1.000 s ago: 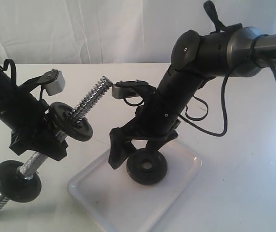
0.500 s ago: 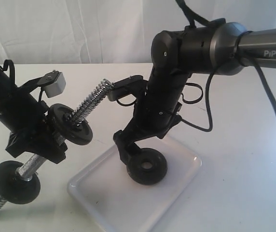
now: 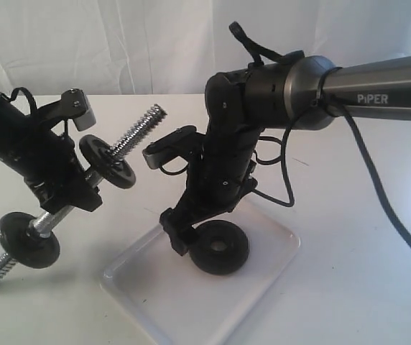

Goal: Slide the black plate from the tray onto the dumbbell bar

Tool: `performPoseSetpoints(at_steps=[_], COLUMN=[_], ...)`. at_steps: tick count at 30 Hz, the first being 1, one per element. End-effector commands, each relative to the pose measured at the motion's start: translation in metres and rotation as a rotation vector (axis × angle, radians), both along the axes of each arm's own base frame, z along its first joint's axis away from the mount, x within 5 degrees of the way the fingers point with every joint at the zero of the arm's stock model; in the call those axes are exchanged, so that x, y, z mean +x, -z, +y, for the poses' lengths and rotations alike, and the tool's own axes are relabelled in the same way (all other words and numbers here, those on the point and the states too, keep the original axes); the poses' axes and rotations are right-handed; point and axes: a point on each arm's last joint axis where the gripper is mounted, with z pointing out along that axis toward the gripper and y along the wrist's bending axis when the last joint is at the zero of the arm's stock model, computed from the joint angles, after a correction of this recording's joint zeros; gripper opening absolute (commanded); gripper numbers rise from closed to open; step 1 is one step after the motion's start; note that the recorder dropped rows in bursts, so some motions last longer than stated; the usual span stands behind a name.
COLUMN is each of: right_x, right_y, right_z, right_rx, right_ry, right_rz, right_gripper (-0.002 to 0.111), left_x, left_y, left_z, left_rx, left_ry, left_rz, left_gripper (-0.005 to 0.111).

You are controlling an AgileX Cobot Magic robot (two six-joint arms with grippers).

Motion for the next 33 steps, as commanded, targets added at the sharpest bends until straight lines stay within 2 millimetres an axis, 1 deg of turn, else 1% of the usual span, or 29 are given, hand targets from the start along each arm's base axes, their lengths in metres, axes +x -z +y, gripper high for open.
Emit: performPoseSetpoints(at_steps=[1, 4, 9, 12, 16, 33], right_x=[0.004, 0.004, 0.005, 0.006, 0.006, 0.009], right_y=[-0.002, 0.0, 0.004, 0.007, 0.011, 0.042], right_z=[-0.003, -0.003, -0.002, -0.002, -0.001, 0.0], right_rx=[-0.042, -0.047, -0.047, -0.051, -0.057, -0.101], right_ry=[-0.04, -0.042, -0.042, -0.042, -0.041, -0.041], right_rz=[-0.044, -0.043, -0.047, -0.041, -0.032, 0.025], right_gripper=[0.105, 0.105, 0.105, 0.105, 0.105, 0.105], left_x=[0.008, 0.012, 0.017, 0.018, 0.019, 0.019], left_y=[-0.03, -0.033, -0.033, -0.035, -0.036, -0.039], left_z=[0.016, 0.026, 0.037, 0.041, 0.041, 0.038], left_rx=[-0.164, -0.208, -0.211, -0.236, -0.248, -0.301], left_ry=[-0.157, -0.205, -0.257, -0.283, -0.291, -0.304], left_rz=[-0.031, -0.038, -0.05, -0.048, -0.046, -0.036], left_gripper=[0.0, 0.0, 0.0, 0.0, 0.0, 0.0])
